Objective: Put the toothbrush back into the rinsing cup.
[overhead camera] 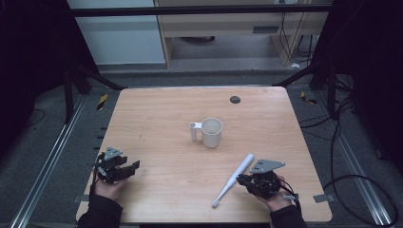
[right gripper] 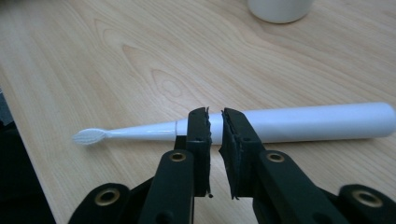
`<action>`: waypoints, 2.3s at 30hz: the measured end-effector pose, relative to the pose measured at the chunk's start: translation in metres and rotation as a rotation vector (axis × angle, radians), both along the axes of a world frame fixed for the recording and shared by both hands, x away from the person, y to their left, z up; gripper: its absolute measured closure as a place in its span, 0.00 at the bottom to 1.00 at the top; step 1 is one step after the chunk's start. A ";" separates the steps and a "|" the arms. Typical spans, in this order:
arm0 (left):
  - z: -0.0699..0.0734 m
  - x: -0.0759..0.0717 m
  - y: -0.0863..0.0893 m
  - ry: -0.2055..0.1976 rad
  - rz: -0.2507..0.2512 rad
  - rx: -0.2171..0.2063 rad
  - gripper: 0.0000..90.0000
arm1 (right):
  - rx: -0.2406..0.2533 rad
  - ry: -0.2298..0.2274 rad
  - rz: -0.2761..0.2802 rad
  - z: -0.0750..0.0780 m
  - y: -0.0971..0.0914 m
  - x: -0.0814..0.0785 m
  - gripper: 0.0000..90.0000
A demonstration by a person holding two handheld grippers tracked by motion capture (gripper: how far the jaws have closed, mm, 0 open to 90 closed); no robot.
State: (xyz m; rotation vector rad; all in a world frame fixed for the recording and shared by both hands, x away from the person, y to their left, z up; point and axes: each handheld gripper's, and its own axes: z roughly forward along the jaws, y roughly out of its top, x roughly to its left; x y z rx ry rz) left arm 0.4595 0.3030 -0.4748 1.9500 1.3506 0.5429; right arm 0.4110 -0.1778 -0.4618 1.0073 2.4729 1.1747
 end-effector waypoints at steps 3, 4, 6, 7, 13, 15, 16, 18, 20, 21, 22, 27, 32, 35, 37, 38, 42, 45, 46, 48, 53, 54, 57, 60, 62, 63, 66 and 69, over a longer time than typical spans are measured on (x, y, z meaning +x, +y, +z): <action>0.000 0.000 -0.001 -0.001 -0.001 -0.002 0.45 | -0.006 0.015 0.022 -0.003 0.005 0.001 0.96; 0.000 0.000 -0.001 -0.001 -0.001 -0.002 0.45 | -0.006 0.015 0.022 -0.003 0.005 0.001 0.96; 0.000 0.000 -0.001 -0.001 -0.003 0.000 0.45 | -0.011 0.020 0.035 -0.005 0.008 0.002 1.00; 0.000 0.000 -0.001 -0.001 -0.003 0.000 0.45 | -0.010 0.026 0.039 -0.006 0.010 0.002 1.00; 0.000 0.000 -0.002 0.001 -0.007 0.011 0.45 | -0.025 0.041 0.062 -0.011 0.017 0.002 1.00; 0.000 0.000 -0.002 0.001 -0.009 0.012 0.45 | -0.030 0.046 0.068 -0.012 0.019 0.002 1.00; 0.000 0.000 -0.002 0.001 -0.008 0.012 0.45 | -0.034 0.047 0.077 -0.013 0.020 0.002 1.00; 0.000 0.000 -0.002 0.001 -0.007 0.012 0.45 | -0.037 0.047 0.079 -0.014 0.022 0.002 1.00; 0.000 0.000 -0.002 0.002 -0.008 0.013 0.45 | -0.041 0.053 0.083 -0.016 0.023 0.003 1.00; 0.000 0.000 -0.002 0.001 -0.008 0.012 0.45 | -0.045 0.053 0.085 -0.016 0.024 0.003 1.00; 0.000 0.000 -0.002 0.001 -0.008 0.013 0.45 | -0.047 0.056 0.087 -0.017 0.025 0.003 1.00; -0.001 0.001 -0.002 0.005 -0.009 0.012 0.44 | -0.059 0.060 0.095 -0.020 0.029 0.004 1.00; -0.001 0.001 -0.002 0.005 -0.009 0.014 0.44 | -0.062 0.060 0.097 -0.022 0.031 0.005 1.00; -0.001 0.001 -0.002 0.004 -0.009 0.015 0.44 | -0.061 0.061 0.096 -0.022 0.032 0.006 1.00; -0.001 0.001 -0.003 0.004 -0.009 0.014 0.44 | -0.063 0.059 0.095 -0.022 0.034 0.007 1.00; -0.001 0.001 -0.003 0.004 -0.009 0.015 0.44 | -0.064 0.059 0.096 -0.022 0.034 0.007 1.00; -0.001 0.001 -0.002 0.004 -0.009 0.015 0.44 | -0.062 0.059 0.091 -0.023 0.036 0.008 1.00; -0.001 0.001 -0.003 0.004 -0.009 0.016 0.44 | -0.061 0.057 0.088 -0.023 0.036 0.009 1.00; -0.001 0.001 -0.003 0.005 -0.009 0.016 0.44 | -0.061 0.056 0.088 -0.023 0.036 0.009 1.00; -0.001 0.001 -0.003 0.005 -0.009 0.017 0.44 | -0.062 0.056 0.085 -0.024 0.037 0.009 1.00; -0.001 0.001 -0.003 0.006 -0.008 0.017 0.44 | -0.066 0.055 0.089 -0.025 0.040 0.011 1.00; -0.001 0.001 -0.003 0.006 -0.009 0.018 0.44 | -0.063 0.053 0.086 -0.025 0.041 0.012 1.00; -0.001 0.001 -0.003 0.005 -0.008 0.018 0.44 | -0.064 0.050 0.087 -0.025 0.041 0.013 1.00; -0.001 0.001 -0.003 0.005 -0.008 0.018 0.44 | -0.065 0.044 0.082 -0.025 0.042 0.014 1.00; -0.001 0.001 -0.003 0.005 -0.009 0.018 0.44 | -0.065 0.046 0.079 -0.024 0.044 0.015 1.00; -0.001 0.001 -0.003 0.004 -0.008 0.017 0.44 | -0.066 0.041 0.081 -0.024 0.044 0.015 1.00; -0.001 0.001 -0.003 0.005 -0.008 0.018 0.44 | -0.069 0.043 0.079 -0.025 0.046 0.016 1.00; -0.001 0.001 -0.003 0.005 -0.008 0.018 0.44 | -0.064 0.043 0.083 -0.023 0.046 0.015 1.00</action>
